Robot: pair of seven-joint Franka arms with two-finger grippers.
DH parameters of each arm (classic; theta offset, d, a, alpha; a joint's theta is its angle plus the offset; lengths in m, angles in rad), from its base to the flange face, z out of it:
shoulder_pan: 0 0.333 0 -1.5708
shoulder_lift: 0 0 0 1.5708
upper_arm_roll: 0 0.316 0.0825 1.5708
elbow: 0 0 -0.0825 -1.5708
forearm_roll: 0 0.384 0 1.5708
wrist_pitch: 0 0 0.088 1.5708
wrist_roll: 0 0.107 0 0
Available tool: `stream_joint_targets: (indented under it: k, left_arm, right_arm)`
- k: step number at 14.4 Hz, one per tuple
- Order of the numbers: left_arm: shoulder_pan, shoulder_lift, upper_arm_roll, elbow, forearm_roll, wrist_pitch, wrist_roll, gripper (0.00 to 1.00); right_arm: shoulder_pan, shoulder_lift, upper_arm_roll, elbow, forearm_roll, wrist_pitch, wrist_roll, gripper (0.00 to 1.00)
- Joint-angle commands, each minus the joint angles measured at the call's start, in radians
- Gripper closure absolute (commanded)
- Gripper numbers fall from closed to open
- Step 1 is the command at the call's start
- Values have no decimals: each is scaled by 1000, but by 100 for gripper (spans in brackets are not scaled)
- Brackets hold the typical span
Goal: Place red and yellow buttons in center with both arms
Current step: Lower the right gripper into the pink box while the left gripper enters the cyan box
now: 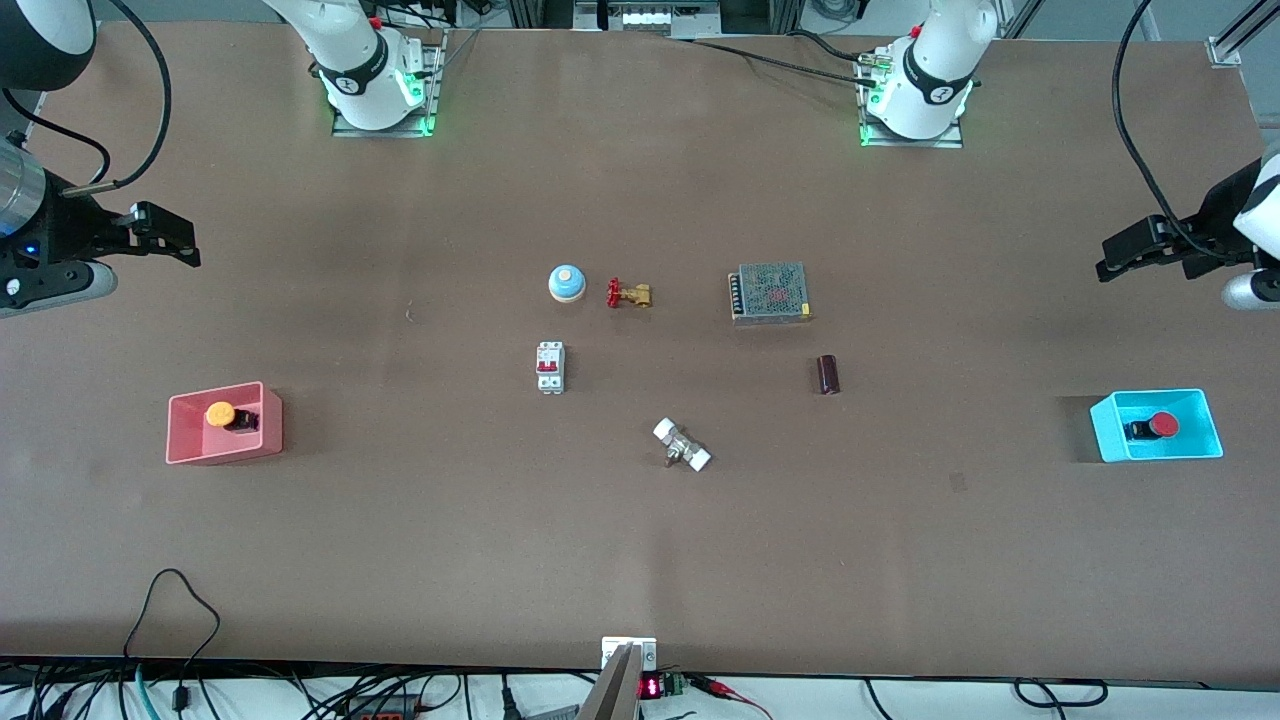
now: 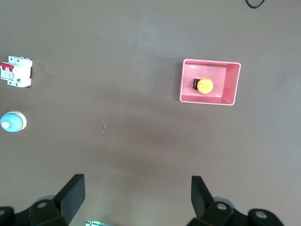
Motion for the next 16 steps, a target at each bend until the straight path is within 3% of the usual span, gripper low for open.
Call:
stream_joint_targets:
  k: [1,3,5,10,13,16]
  left_arm:
    - [4,117,7,58,66,-1,3,0]
    - [77,180,16,72,69,13,8,0]
    - [150,315,16,154,66,67,8,0]
    - [280,558,16,277,68,185,129,0]
    - [299,628,17,277,68,251,195,0]
    - [322,659,17,277,68,298,264,0]
  right_arm:
    - [-8,-10,-3,-10,22,5,10,0]
    - [-18,-4,-3,-10,53,6,10,0]
    - [-42,13,-3,-9,88,11,9,0]
    - [-42,113,-3,1,77,15,-8,0]
    - [-62,198,-4,2,19,41,-11,0]
    - [-125,278,0,-4,-21,170,-97,0]
